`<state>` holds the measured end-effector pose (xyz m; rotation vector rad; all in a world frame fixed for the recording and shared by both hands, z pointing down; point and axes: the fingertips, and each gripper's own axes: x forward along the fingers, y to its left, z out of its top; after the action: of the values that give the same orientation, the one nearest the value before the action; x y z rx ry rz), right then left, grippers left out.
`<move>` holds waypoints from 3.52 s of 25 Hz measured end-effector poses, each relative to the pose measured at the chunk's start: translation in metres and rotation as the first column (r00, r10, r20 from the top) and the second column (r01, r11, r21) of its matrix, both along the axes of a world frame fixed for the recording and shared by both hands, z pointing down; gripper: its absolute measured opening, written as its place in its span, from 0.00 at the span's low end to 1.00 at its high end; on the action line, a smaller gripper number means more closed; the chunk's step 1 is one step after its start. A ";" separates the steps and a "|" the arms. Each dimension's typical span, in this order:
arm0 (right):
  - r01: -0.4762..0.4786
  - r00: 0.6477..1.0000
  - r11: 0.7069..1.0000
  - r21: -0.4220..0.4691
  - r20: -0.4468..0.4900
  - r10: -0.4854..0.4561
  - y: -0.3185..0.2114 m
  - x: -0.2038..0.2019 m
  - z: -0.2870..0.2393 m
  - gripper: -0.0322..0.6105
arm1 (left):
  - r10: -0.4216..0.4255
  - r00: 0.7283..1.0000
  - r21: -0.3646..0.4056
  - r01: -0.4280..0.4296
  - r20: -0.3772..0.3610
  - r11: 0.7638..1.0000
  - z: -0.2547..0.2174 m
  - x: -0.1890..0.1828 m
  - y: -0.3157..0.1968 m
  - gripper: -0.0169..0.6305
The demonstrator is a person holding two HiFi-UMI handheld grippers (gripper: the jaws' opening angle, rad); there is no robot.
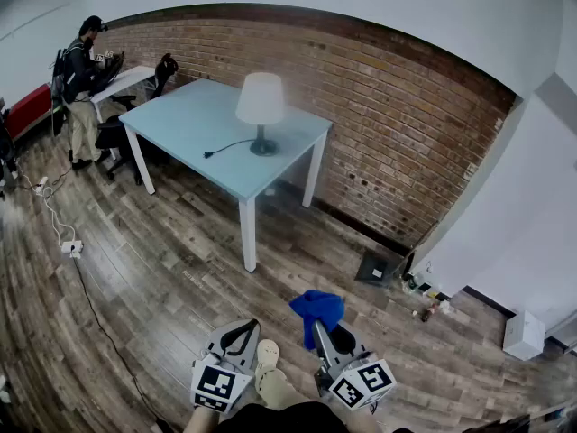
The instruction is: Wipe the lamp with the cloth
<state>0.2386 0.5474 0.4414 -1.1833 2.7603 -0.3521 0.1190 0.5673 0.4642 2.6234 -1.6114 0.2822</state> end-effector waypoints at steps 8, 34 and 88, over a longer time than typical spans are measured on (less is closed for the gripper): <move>0.015 1.000 1.000 -0.007 -0.004 -0.015 -0.118 -0.036 -0.002 0.15 | -0.038 0.999 0.015 0.038 0.017 0.999 -0.008 -0.041 -0.120 0.04; 0.088 0.996 0.996 -0.018 0.003 -0.088 -0.321 -0.090 0.004 0.15 | -0.075 0.997 0.008 0.075 0.021 0.997 -0.001 -0.076 -0.326 0.04; 0.213 0.948 0.973 0.090 -0.262 -0.184 -0.749 -0.187 -0.033 0.15 | -0.262 0.965 0.060 0.262 -0.018 0.963 -0.030 -0.241 -0.740 0.04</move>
<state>0.0515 -0.2011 0.4083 -0.9851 3.0803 -0.0569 -0.1219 -0.1731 0.4338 2.4073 -1.9663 0.2088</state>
